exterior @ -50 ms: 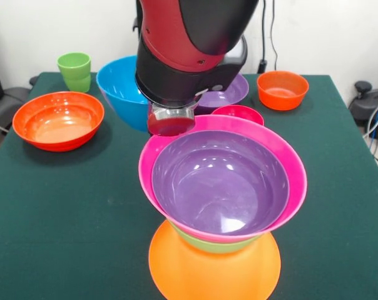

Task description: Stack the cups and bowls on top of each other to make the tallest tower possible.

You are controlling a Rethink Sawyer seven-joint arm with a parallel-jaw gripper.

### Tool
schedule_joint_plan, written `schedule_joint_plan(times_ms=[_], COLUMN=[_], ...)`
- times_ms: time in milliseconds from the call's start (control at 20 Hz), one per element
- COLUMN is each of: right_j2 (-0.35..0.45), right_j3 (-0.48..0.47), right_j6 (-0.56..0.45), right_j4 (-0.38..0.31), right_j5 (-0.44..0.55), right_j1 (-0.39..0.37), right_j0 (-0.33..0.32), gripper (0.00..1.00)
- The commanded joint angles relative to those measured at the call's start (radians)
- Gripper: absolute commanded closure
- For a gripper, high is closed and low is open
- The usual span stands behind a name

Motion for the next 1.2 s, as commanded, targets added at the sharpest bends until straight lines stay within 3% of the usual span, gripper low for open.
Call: schedule_joint_plan(times_ms=[50, 300, 450, 950, 1200], right_j2=[0.015, -0.01, -0.005, 0.046, 0.046], right_j3=[-0.15, -0.163, -0.114, 0.195, 0.256], right_j6=[0.303, 0.318, 0.292, 0.152, 0.095], right_j4=[0.06, 0.081, 0.074, -0.007, -0.029], right_j5=[0.13, 0.144, 0.123, -0.047, -0.09], right_j1=[0.063, 0.081, 0.066, -0.034, -0.057], right_j0=[-0.015, -0.008, 0.005, 0.076, 0.078], gripper=[1.0, 1.0, 1.0, 1.0, 1.0])
